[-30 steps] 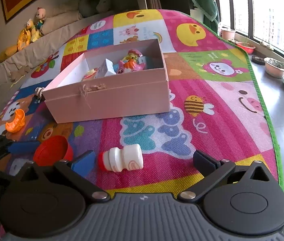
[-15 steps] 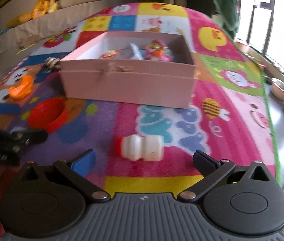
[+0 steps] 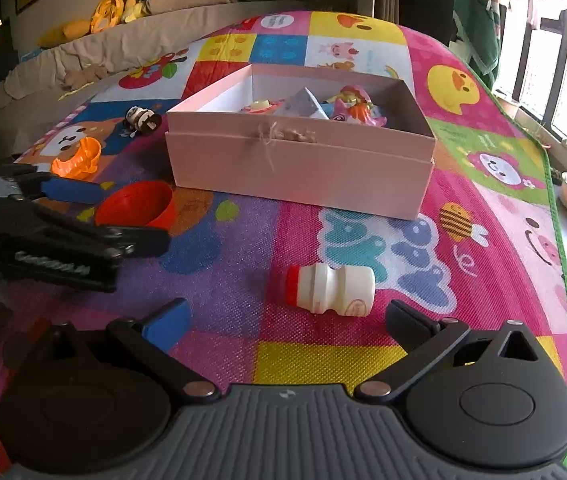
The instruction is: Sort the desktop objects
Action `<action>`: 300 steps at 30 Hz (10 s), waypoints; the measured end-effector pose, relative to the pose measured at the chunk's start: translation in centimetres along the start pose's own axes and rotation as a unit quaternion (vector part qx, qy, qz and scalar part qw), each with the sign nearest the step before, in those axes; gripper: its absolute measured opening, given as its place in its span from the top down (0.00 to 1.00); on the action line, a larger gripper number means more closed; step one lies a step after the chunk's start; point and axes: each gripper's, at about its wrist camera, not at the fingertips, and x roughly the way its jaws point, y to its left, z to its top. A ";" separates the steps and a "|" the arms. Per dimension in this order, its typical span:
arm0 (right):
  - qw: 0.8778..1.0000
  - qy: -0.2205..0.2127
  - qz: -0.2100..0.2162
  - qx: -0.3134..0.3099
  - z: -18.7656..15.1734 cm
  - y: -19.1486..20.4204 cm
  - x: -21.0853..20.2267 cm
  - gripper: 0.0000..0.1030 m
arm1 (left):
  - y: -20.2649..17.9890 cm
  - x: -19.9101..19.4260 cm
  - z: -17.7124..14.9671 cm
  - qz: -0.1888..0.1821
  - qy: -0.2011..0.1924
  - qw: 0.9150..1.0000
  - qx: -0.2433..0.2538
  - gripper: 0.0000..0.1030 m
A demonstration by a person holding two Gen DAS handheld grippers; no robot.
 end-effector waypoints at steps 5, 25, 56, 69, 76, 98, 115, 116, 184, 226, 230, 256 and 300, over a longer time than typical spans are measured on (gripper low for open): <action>1.000 -0.006 -0.016 0.013 0.9 -0.8 0.0 0.41 | 0.4 -0.8 -0.6 -0.003 -0.009 1.000 0.001 0.33; 0.983 -0.180 -0.007 0.012 16.4 -5.5 -9.4 0.58 | 0.7 -4.9 13.0 0.002 -0.179 0.982 0.053 0.34; 0.998 0.018 0.025 0.052 22.7 -0.8 8.8 0.39 | 11.8 -4.1 -3.1 0.045 -0.055 0.986 -0.150 0.01; 0.983 0.118 0.110 -0.088 24.5 17.6 17.9 0.29 | 11.1 -4.6 -3.6 0.041 -0.071 0.987 -0.137 0.01; 0.971 0.146 0.084 -0.172 23.2 20.7 20.1 0.73 | 11.7 -4.8 -3.8 0.026 -0.075 0.985 -0.156 0.01; 0.988 0.079 0.119 0.049 6.7 1.8 0.0 0.73 | 12.0 -3.8 -3.5 0.039 -0.039 0.985 -0.166 0.01; 0.996 -0.081 -0.011 0.042 1.1 -0.1 -1.5 0.04 | 8.0 -2.3 0.0 0.084 -0.043 0.995 -0.041 0.01; 0.996 -0.084 -0.015 0.038 0.8 0.1 -1.3 0.03 | 8.0 -2.0 0.3 0.089 -0.041 0.994 -0.041 0.01; 0.994 -0.049 -0.003 0.095 0.8 -1.7 0.1 0.00 | 0.8 -4.8 -2.0 0.053 -0.011 0.998 0.029 0.23; 0.995 -0.054 0.074 -0.027 9.5 -0.3 -5.1 0.58 | 2.9 -6.8 3.0 0.015 -0.067 0.997 0.017 0.42; 0.991 -0.113 0.078 -0.001 14.9 -3.4 -8.8 0.58 | 1.8 -7.5 9.0 0.007 -0.138 0.989 0.045 0.42; 0.994 -0.065 0.058 0.071 24.5 -4.6 9.4 0.58 | 5.8 0.3 8.5 -0.002 -0.091 0.995 -0.028 0.07; 0.997 -0.023 -0.055 0.056 3.4 2.8 4.9 0.00 | 6.5 -3.1 -3.1 0.066 0.014 0.994 -0.085 0.00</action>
